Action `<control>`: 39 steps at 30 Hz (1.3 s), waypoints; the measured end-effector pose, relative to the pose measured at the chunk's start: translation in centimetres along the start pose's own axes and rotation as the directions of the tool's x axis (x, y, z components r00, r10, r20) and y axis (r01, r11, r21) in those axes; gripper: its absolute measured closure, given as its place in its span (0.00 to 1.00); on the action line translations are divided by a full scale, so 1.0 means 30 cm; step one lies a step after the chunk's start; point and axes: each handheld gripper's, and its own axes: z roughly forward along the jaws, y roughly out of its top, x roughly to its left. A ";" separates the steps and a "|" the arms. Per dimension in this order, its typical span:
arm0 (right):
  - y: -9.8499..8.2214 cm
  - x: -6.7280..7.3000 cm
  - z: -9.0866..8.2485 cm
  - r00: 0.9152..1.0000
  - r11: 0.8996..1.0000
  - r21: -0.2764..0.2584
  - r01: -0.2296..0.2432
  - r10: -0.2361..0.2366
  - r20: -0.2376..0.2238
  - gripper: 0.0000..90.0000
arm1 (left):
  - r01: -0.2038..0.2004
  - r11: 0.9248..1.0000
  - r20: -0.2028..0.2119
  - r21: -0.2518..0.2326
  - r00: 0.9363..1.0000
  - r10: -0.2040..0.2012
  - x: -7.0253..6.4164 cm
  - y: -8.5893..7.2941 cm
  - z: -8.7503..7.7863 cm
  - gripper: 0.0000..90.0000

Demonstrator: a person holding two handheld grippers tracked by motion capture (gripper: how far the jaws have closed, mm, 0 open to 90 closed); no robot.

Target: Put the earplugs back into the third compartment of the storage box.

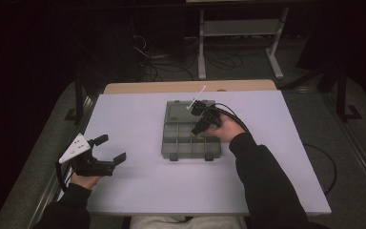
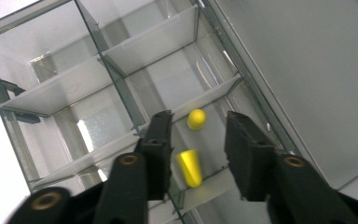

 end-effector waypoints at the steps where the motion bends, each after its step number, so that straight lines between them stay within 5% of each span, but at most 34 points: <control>1: 0.000 0.004 -0.003 1.000 1.000 -0.003 0.002 -0.002 0.008 0.61 | 0.000 1.000 0.000 0.000 1.000 0.000 0.000 0.000 0.000 0.00; 5: 0.000 0.009 -0.024 0.998 1.000 -0.022 -0.005 0.006 0.056 0.42 | -0.002 1.000 0.000 0.003 1.000 0.002 -0.001 0.000 0.001 0.00; 11: -0.022 -0.002 -0.063 0.998 0.996 -0.078 -0.044 0.047 0.042 0.16 | 0.000 1.000 0.002 0.003 1.000 0.000 -0.001 0.000 0.001 0.00; 19: -0.072 0.000 -0.126 0.996 0.985 -0.155 -0.077 0.083 0.035 0.00 | -0.001 1.000 0.002 0.003 1.000 0.001 -0.002 0.000 0.002 0.00; 39: -0.275 0.036 -0.248 0.988 0.938 -0.326 -0.117 0.142 0.054 0.00 | 0.001 1.000 0.002 0.005 1.000 -0.001 -0.002 0.001 0.009 0.00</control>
